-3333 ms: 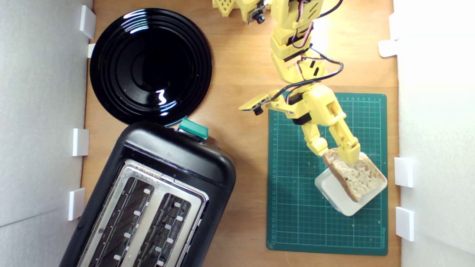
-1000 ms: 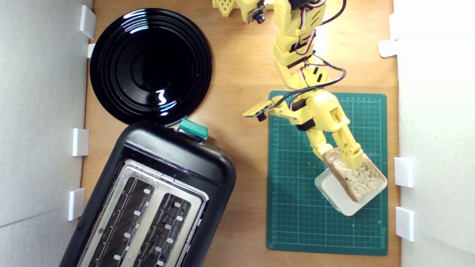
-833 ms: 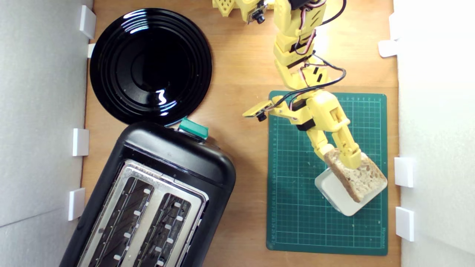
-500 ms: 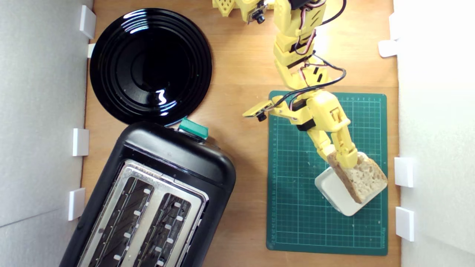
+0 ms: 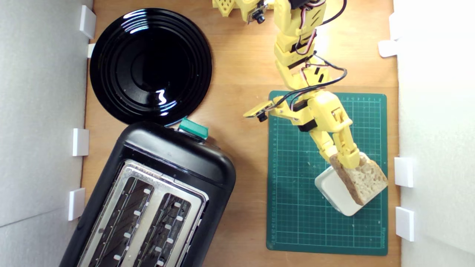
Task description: Pick bread and place in toaster
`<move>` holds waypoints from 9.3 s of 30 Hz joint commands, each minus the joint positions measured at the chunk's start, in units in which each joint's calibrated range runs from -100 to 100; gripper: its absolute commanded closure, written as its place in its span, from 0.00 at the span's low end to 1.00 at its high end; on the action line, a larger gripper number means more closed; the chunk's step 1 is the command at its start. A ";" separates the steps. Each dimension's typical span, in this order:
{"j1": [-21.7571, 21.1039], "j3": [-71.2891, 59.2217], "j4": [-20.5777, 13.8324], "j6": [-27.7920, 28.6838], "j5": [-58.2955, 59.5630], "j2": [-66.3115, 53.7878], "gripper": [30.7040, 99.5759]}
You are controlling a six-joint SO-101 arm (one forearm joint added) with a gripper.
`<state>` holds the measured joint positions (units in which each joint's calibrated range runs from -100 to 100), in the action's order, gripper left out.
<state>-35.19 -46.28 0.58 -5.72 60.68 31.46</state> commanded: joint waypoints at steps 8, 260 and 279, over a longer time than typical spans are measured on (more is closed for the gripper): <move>2.80 1.38 -0.03 -0.17 -12.98 -16.90 0.56; 56.63 67.75 0.06 -49.87 -108.72 -25.22 0.56; 55.98 67.84 1.33 -49.87 -108.72 -20.39 0.55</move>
<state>21.65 22.24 1.38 -55.60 -47.71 9.70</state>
